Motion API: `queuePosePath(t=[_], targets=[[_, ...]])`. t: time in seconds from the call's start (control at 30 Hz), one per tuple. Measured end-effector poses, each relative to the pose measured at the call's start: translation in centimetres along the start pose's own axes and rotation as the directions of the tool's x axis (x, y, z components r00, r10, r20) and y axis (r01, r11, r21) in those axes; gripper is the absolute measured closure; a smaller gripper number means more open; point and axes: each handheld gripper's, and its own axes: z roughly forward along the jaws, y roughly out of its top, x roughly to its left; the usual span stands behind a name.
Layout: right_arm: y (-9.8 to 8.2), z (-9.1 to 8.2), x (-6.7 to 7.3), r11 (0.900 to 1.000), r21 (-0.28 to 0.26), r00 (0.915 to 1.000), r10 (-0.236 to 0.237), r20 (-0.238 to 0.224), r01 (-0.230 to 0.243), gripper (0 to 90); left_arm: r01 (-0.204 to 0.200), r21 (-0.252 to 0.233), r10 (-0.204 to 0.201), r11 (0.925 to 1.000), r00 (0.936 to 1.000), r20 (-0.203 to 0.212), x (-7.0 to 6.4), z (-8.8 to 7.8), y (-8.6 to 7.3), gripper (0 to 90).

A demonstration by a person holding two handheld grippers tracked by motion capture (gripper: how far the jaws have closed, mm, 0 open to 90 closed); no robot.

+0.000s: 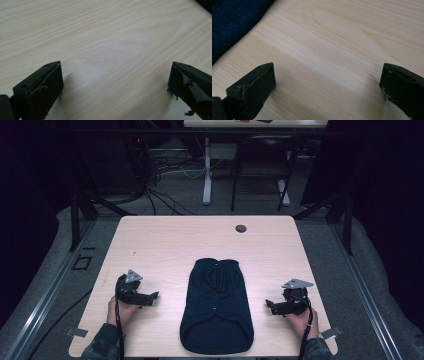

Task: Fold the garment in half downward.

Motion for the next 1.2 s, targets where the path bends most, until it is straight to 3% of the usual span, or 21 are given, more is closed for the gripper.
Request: queuePosePath(t=[0.57, 0.73, 0.8, 0.87, 0.93, 1.03, 1.17, 1.2], targets=[[0.0, 0.0, 0.1, 1.0, 0.005, 1.0, 0.005, 0.004, -0.005, 0.3, -0.002, 0.002, 0.002, 1.0, 1.0, 0.001, 0.0, 0.2, 0.2, 0.0], [0.3, 0.0, 0.0, 1.0, 0.017, 1.0, 0.008, -0.002, -0.008, 0.6, 0.022, 0.007, -0.022, 0.9997, 0.9997, 0.013, 0.0, 0.1, 0.5, 0.5], [0.3, 0.0, 0.1, 1.0, 0.022, 0.9999, 0.012, 0.001, -0.012, 0.4, -0.005, 0.005, 0.005, 1.0, 1.0, 0.003, -0.3, 0.0, 0.8, 1.1], [0.7, -0.1, 0.0, 0.999, 0.038, 0.9987, 0.038, -0.033, -0.037, 0.2, -0.025, -0.003, 0.025, 0.9997, 0.9997, 0.003, -0.6, -0.1, 1.1, 1.3], [1.1, -0.1, 0.0, 0.998, 0.037, 0.9974, 0.051, -0.05, -0.049, 0.1, -0.021, -0.007, 0.021, 0.9998, 0.9993, 0.032, -0.7, -0.3, 1.8, 0.3], [2.5, -0.3, 0.3, 0.999, 0.037, 0.9959, 0.042, -0.08, -0.039, 1.2, -0.036, -0.026, 0.037, 0.999, 0.9987, 0.036, -1.1, -0.5, 3.0, 0.3], [3.5, -0.3, 0.8, 0.999, 0.028, 0.9937, 0.023, -0.11, -0.02, 2.3, -0.052, -0.017, 0.053, 0.9985, 0.995, 0.084, -1.7, 0.3, 4.5, 0.3], [4.2, -0.2, 1.1, 1.0, 0.024, 0.9929, 0.0, -0.119, 0.003, 3.0, -0.054, -0.016, 0.055, 0.9984, 0.994, 0.094, -1.9, 0.5, 4.9, 0.3]])
